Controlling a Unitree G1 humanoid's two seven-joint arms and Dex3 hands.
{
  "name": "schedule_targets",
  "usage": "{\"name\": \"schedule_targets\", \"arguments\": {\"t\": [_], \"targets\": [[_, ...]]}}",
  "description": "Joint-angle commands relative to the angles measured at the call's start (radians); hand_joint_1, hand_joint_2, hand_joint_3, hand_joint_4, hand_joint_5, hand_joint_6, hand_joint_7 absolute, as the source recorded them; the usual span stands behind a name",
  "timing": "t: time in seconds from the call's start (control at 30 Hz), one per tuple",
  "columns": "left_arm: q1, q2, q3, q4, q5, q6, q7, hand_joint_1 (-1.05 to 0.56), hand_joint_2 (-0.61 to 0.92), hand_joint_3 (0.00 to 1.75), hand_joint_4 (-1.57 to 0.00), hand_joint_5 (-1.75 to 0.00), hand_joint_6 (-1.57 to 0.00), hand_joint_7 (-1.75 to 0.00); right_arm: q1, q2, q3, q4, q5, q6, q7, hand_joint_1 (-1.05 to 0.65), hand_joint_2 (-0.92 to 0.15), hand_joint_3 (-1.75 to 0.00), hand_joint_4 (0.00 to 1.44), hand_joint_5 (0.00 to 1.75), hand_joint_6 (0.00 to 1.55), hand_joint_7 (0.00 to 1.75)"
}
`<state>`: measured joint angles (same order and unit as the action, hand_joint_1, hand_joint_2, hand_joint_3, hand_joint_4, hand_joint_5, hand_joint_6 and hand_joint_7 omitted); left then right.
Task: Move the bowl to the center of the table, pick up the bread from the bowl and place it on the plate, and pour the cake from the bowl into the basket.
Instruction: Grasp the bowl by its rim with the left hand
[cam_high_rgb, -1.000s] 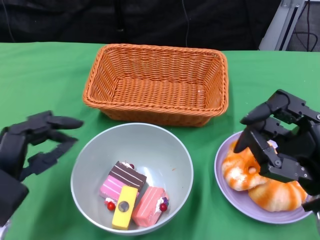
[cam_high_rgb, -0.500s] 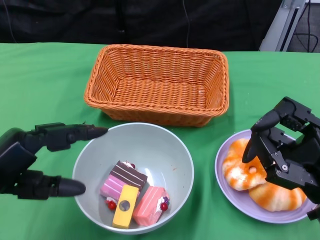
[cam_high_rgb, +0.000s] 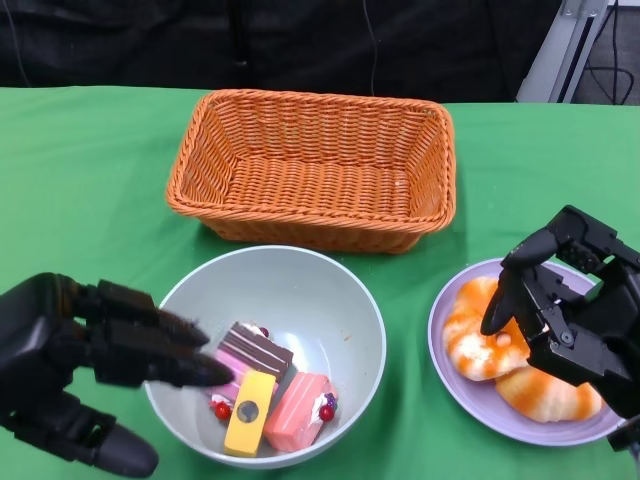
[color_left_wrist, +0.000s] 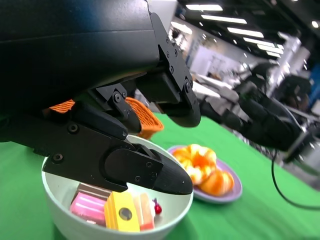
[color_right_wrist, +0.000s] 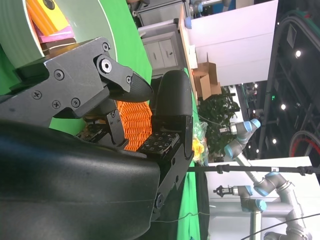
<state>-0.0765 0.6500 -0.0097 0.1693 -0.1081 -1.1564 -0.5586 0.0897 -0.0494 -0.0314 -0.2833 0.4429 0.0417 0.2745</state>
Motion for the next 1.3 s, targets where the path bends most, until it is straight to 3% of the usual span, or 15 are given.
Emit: {"name": "schedule_targets", "arguments": {"t": [0.03, 0.17, 0.33, 0.57, 0.7, 0.9, 1.3], "targets": [[-0.027, 0.032, -0.021, 0.02, -0.008, -0.059, -0.015, -0.72, 0.92, 0.12, -1.02, -0.24, -1.02, -0.14, 0.007, 0.004, -0.013, -0.019, 0.004, 0.01, -0.011, -0.07, -0.7, -0.92, 0.69, 1.59, 0.64, 1.22], [-0.051, 0.027, -0.022, 0.055, 0.039, -0.131, -0.001, -0.75, 0.92, 0.16, -1.1, -0.28, -1.09, -0.15, 0.008, 0.005, -0.012, -0.023, 0.001, 0.012, -0.014, -0.07, -0.7, -0.91, 0.68, 1.6, 0.64, 1.24], [-0.065, -0.011, 0.053, 0.066, 0.191, -0.198, 0.03, -0.75, 0.92, 0.14, -1.12, -0.28, -1.12, -0.12, 0.016, 0.01, -0.009, -0.034, -0.001, 0.016, -0.019, -0.08, -0.69, -0.91, 0.67, 1.61, 0.62, 1.25], [-0.027, -0.079, 0.16, -0.029, 0.432, -0.128, 0.093, -0.7, 0.92, 0.05, -1.1, -0.23, -1.09, -0.04, 0.026, 0.011, -0.001, -0.04, -0.028, -0.005, -0.014, -0.09, -0.69, -0.88, 0.67, 1.61, 0.63, 1.26], [0.008, -0.101, 0.177, -0.105, 0.547, -0.045, 0.13, -0.67, 0.9, 0.02, -1.08, -0.18, -1.05, -0.01, 0.031, 0.017, 0.002, -0.041, -0.034, -0.017, -0.008, -0.1, -0.68, -0.88, 0.67, 1.62, 0.63, 1.26], [0.04, -0.116, 0.157, -0.156, 0.673, 0.048, 0.203, -0.64, 0.92, 0.02, -1.06, -0.12, -0.99, 0.0, 0.035, 0.021, 0.002, -0.038, -0.044, -0.036, 0.0, -0.11, -0.67, -0.87, 0.68, 1.6, 0.65, 1.25], [0.006, -0.065, 0.041, -0.152, 0.845, 0.16, 0.291, -0.61, 0.92, 0.03, -1.0, -0.05, -0.98, 0.0, 0.039, 0.028, -0.008, -0.051, -0.017, -0.023, 0.004, -0.12, -0.7, -0.81, 0.69, 1.61, 0.66, 1.21]]}}
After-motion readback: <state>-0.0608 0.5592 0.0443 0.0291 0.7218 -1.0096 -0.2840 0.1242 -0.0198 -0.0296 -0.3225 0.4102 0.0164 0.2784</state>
